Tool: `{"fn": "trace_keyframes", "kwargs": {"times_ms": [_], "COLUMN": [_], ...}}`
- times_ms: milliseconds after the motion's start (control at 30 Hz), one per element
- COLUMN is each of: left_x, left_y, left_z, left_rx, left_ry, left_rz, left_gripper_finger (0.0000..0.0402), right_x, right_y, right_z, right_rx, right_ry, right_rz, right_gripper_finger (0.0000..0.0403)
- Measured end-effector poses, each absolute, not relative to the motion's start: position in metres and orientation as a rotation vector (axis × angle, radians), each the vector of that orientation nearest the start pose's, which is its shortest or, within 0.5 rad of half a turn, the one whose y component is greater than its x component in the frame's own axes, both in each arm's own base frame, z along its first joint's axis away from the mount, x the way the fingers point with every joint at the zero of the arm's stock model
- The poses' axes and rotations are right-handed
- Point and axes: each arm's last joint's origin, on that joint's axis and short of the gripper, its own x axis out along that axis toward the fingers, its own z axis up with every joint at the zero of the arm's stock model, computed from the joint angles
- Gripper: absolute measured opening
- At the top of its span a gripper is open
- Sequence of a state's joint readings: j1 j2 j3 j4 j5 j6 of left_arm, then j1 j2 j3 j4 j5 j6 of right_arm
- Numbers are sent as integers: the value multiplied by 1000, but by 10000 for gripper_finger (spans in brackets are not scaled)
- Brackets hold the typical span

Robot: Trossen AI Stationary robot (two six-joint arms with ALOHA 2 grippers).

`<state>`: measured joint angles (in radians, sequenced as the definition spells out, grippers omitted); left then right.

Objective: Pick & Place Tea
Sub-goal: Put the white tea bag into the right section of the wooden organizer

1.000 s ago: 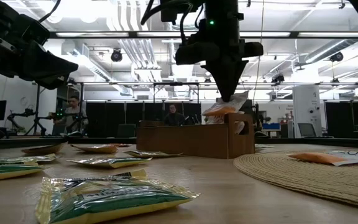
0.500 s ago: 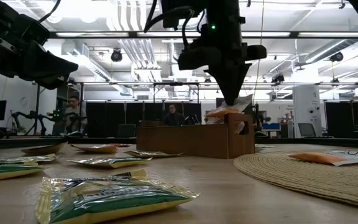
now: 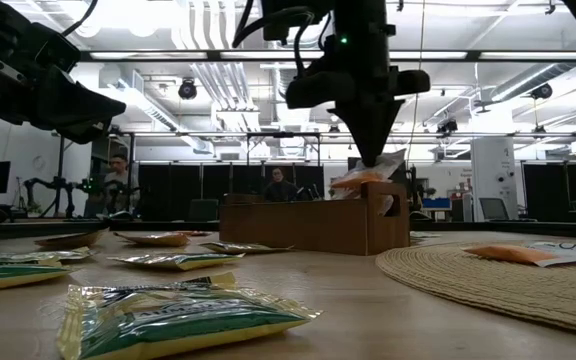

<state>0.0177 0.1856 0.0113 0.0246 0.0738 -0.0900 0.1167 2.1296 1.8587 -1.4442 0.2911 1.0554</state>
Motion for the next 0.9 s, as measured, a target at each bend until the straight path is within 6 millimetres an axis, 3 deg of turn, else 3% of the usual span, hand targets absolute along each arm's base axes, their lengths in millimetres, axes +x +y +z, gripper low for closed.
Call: {"fn": "trace_keyframes", "kwargs": {"times_ms": [300, 667, 900], "left_x": [108, 108, 108], "left_y": [0, 0, 0], "left_z": [154, 154, 154], "left_rx": [-97, -97, -97], "left_ry": [152, 152, 152], "left_rz": [-49, -49, -49], "left_gripper_finger": [0, 0, 0], "right_x": [398, 398, 398], "right_y": [36, 34, 34], "right_z": [225, 225, 227], "right_rx": [457, 464, 464], "right_ry": [1382, 1378, 1376], "right_rz": [-961, -967, -964], "right_gripper_finger": [11, 89, 112]}}
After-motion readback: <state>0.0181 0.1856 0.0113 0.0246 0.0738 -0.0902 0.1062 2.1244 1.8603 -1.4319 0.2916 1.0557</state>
